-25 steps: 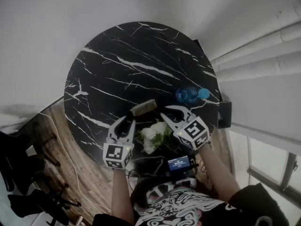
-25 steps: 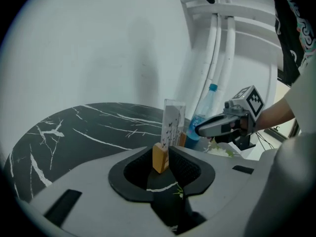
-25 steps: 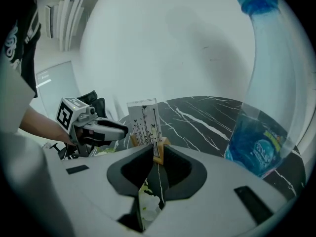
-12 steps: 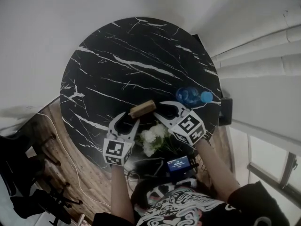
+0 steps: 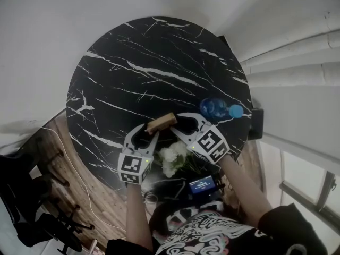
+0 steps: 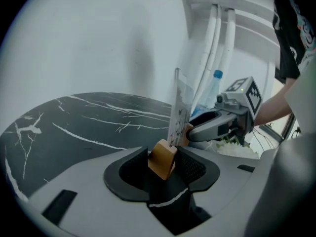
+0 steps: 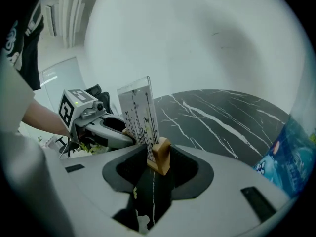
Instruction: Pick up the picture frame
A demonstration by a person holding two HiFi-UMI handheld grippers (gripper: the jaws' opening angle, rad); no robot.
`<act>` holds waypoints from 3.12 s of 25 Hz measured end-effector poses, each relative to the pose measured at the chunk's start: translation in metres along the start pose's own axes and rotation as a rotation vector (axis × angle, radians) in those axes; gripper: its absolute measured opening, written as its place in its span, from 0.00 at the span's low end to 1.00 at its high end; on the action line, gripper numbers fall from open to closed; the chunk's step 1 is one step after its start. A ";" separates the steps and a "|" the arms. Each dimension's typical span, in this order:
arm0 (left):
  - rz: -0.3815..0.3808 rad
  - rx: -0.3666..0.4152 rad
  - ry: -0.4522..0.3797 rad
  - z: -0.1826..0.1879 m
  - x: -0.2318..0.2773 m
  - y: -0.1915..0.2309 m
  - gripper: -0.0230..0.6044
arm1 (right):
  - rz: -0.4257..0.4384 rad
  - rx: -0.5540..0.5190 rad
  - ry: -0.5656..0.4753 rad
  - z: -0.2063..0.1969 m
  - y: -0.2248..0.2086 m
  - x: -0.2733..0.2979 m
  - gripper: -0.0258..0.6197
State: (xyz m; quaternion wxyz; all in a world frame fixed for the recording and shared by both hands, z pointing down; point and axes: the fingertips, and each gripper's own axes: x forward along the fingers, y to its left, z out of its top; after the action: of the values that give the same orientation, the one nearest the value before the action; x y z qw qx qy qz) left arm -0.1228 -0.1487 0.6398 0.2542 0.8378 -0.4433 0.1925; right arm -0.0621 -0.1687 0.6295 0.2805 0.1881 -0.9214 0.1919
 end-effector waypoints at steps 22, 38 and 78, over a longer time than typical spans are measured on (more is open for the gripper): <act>-0.056 -0.251 -0.063 0.014 -0.007 0.006 0.30 | -0.033 0.027 -0.021 0.007 -0.002 -0.009 0.20; -0.096 -0.319 -0.122 0.050 -0.035 -0.014 0.30 | -0.060 0.035 -0.144 0.043 0.017 -0.050 0.20; -0.228 -0.375 -0.108 0.086 -0.109 -0.094 0.30 | -0.168 0.132 -0.308 0.068 0.088 -0.153 0.18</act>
State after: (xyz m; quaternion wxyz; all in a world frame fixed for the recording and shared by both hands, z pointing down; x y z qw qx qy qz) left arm -0.0937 -0.0848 0.4872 0.4017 0.8295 -0.3867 0.0317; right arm -0.0143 -0.0883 0.4652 0.1381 0.3095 -0.9200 0.1969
